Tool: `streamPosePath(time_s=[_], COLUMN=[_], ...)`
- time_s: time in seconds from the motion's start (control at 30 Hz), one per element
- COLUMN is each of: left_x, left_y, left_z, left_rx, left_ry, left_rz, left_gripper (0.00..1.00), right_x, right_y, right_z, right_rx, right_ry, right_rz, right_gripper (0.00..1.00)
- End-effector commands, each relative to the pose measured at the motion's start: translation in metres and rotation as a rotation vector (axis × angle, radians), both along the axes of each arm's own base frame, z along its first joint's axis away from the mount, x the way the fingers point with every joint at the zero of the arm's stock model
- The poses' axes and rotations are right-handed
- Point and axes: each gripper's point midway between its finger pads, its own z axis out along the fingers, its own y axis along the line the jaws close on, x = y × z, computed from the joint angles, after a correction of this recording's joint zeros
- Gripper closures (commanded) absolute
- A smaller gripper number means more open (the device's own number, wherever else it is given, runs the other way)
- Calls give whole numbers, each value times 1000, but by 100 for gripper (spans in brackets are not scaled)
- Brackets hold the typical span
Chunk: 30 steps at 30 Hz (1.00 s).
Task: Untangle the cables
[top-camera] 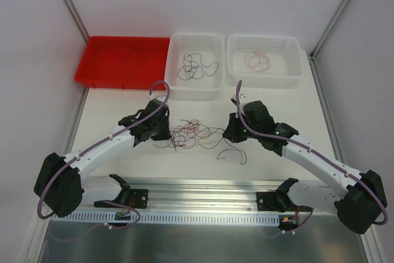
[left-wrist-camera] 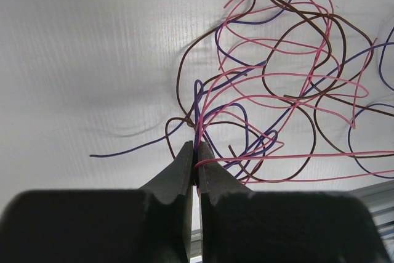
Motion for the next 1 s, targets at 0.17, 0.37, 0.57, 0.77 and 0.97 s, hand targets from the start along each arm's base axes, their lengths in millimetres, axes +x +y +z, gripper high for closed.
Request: streamPosePath(time_s=[0.17,0.37,0.57,0.77,0.97], left_x=[-8,-13,-13,-17,-17], left_y=[4,-5,-3,-2,0], left_z=[-5,-11,-8,-11,-10], left_rx=[-1,-30,-27,-24,-24], left_ry=[47,80,60,68,57], left_rz=[7,-17,-23,-37,-41], left_gripper=[100,100,100,100,100], right_x=[-14,-16,-12,0,15], right_y=[5,18,23,13,8], right_z=[-29,-70,-70,-62,-41], right_rx=[-23,-46,-49,-81,-27], right_ry=[152,269,244,164,79], right_rz=[-21,-74,-63,-91,-97], right_gripper=[98,87,66,63,62])
